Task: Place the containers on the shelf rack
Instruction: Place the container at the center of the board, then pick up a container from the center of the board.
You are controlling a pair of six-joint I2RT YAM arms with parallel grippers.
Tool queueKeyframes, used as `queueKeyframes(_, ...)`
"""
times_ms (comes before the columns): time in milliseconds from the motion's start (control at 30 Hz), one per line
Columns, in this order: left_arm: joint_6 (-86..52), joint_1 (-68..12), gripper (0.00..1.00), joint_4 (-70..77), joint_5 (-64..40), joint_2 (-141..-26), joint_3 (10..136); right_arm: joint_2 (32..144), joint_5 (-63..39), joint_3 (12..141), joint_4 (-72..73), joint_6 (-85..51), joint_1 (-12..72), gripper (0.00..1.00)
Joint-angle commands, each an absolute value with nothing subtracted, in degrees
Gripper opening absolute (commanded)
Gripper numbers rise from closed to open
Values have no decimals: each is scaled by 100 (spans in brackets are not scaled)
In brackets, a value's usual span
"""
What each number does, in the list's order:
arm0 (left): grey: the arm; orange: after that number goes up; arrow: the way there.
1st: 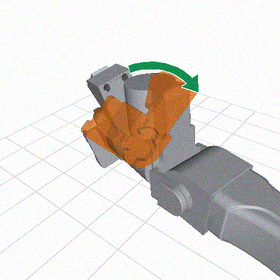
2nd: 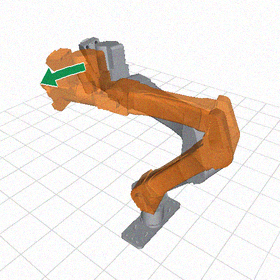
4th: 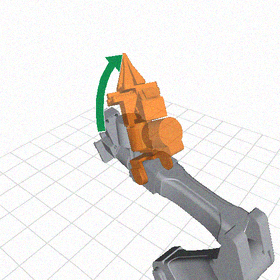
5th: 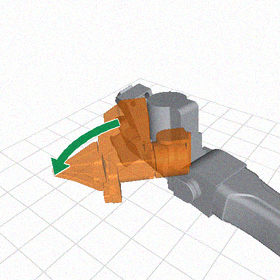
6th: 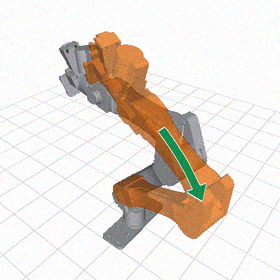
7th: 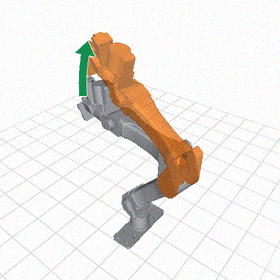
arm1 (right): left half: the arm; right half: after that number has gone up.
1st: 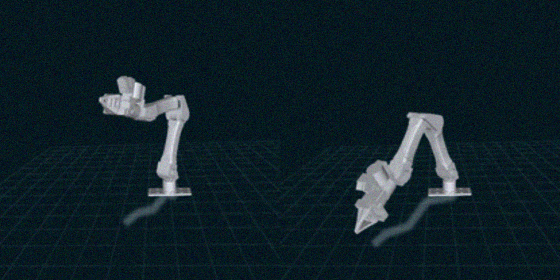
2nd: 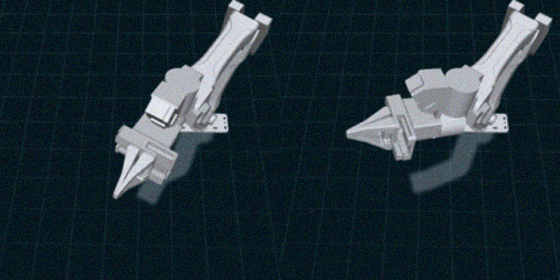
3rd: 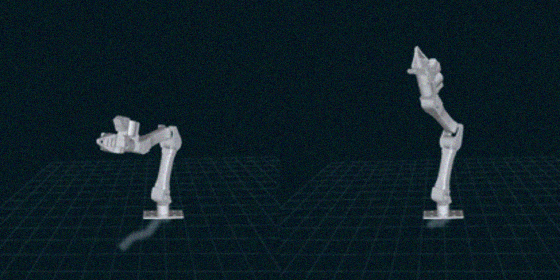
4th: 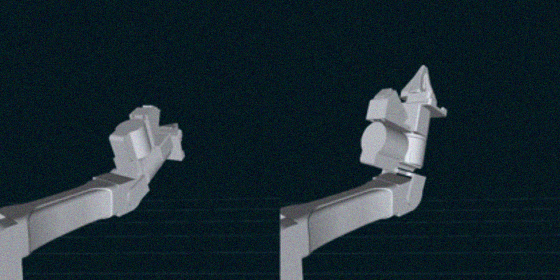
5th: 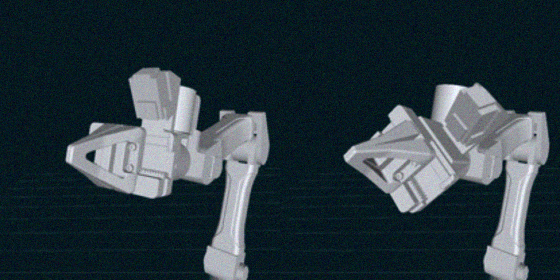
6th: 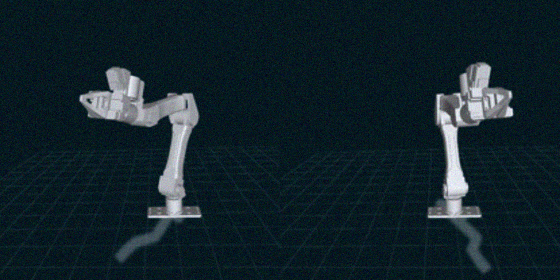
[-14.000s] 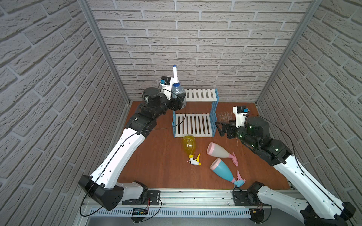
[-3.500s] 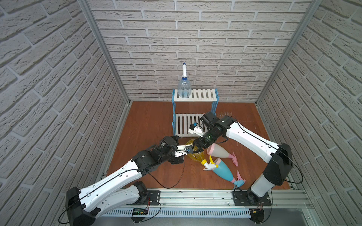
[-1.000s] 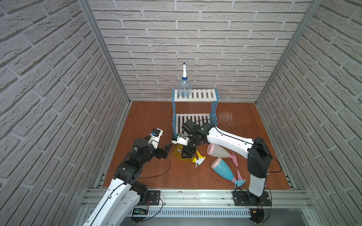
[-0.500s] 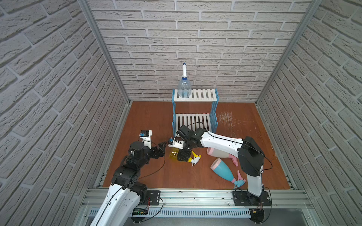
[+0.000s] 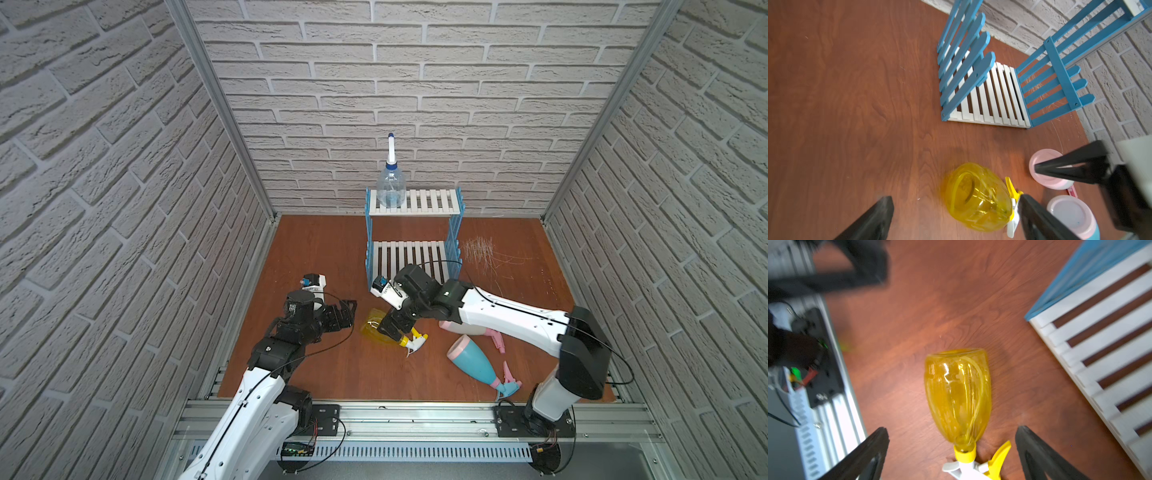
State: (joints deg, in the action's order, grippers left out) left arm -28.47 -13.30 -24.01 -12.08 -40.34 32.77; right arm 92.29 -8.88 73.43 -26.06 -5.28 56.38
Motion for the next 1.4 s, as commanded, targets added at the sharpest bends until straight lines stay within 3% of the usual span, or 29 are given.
queueKeyframes(0, -3002, -1306, 98, -1732, -1999, -4501, 3367, 8676, -628, 6858, -2438, -2365, 5637, 97)
queueKeyframes(200, -2894, -1604, 98, -1465, -2348, -5182, 3483, 8180, -351, 5883, -2887, -4303, 5776, 82)
queueKeyframes(400, -2806, -1734, 94, -1277, -2236, -5499, 3433, 8631, 314, 5845, -3433, -4636, 6321, 79)
queueKeyframes(733, -2920, -1985, 81, -1187, -2194, -6478, 3673, 9958, -153, 6236, -3008, -4080, 6261, 76)
queueKeyframes(1067, -3228, -2030, 71, -1953, -2279, -6003, 3358, 10229, 527, 6349, -2992, -3372, 6099, 76)
queueKeyframes(1367, -3673, -2129, 65, -2012, -2517, -5753, 3140, 10416, 713, 6369, -2795, -3020, 5934, 68)
